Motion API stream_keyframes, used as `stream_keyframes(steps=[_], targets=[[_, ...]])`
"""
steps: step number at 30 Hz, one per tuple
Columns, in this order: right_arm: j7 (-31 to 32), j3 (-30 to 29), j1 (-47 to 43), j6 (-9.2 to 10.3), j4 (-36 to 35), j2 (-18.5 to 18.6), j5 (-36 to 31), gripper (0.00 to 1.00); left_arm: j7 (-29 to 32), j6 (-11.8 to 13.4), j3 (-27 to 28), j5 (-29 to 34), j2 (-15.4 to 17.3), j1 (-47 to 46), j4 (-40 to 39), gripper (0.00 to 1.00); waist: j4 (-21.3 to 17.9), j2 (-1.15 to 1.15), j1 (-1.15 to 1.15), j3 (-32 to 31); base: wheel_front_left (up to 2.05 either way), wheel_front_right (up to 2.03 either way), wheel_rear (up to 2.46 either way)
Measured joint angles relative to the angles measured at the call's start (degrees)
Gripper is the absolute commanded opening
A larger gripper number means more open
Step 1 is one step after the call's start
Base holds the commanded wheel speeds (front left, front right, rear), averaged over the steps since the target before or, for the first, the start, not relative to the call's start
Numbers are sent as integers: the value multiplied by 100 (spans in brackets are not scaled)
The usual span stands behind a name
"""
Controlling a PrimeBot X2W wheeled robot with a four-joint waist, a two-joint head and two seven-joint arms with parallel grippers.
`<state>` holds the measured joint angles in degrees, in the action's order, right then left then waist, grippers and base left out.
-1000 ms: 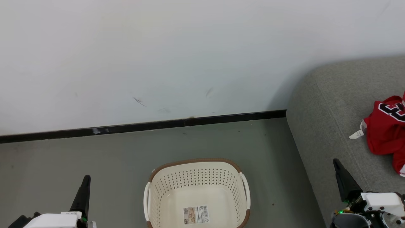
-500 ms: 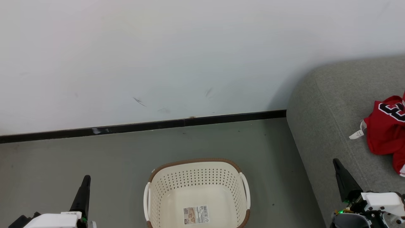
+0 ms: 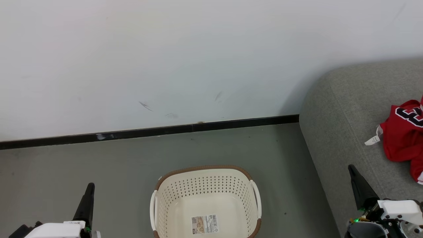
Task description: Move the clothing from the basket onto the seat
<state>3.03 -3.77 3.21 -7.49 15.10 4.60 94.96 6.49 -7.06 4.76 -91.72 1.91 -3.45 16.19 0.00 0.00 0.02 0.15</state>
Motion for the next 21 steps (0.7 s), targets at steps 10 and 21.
stream_keyframes(steps=[10, 21], targets=[[0, -8, 0, 0, 0, -1, 0, 0, 0, 0, 0, 0, 0, -1, -1, 0, 0, 0, 0, 0, 0, 0, 0], [1, -21, 0, 0, 1, -1, 0, 0, 0, 0, 0, 0, 0, -1, -2, 0, 0, 0, 0, 0, 0, 0, 0]])
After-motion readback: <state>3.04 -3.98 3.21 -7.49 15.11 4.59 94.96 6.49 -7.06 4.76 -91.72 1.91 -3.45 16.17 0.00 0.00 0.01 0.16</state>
